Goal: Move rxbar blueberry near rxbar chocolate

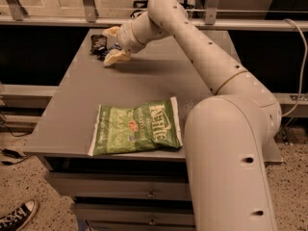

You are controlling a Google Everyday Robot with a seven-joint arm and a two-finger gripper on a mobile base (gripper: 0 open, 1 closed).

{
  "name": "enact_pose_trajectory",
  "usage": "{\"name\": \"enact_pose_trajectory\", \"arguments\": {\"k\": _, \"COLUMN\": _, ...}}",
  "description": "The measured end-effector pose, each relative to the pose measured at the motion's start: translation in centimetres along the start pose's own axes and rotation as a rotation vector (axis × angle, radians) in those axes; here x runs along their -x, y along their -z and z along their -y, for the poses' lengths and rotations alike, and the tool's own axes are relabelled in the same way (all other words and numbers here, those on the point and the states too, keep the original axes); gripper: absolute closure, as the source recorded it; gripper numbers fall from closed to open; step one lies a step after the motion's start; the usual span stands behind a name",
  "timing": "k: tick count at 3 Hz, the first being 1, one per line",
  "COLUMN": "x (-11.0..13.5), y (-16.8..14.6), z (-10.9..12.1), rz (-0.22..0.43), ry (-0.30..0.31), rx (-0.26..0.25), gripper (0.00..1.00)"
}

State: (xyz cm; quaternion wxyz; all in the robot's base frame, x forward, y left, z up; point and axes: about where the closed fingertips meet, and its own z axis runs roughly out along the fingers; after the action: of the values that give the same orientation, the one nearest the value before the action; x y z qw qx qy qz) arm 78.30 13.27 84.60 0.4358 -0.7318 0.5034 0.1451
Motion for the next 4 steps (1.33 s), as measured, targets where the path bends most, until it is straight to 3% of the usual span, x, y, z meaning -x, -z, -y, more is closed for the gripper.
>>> {"name": "enact_pose_trajectory", "arguments": {"k": 1, "x": 0.22, "y": 0.21, "z": 0.16, "rz": 0.0, "ry": 0.0, "rx": 0.0, "gripper": 0.26}}
{"name": "enact_pose_trajectory", "arguments": {"k": 2, "x": 0.26, "y": 0.24, "z": 0.19, "rz": 0.0, "ry": 0.0, "rx": 0.0, "gripper": 0.03}}
{"name": "enact_pose_trajectory", "arguments": {"k": 4, "x": 0.31, "y": 0.3, "z": 0.22, "rz": 0.0, "ry": -0.001, "rx": 0.0, "gripper": 0.18}}
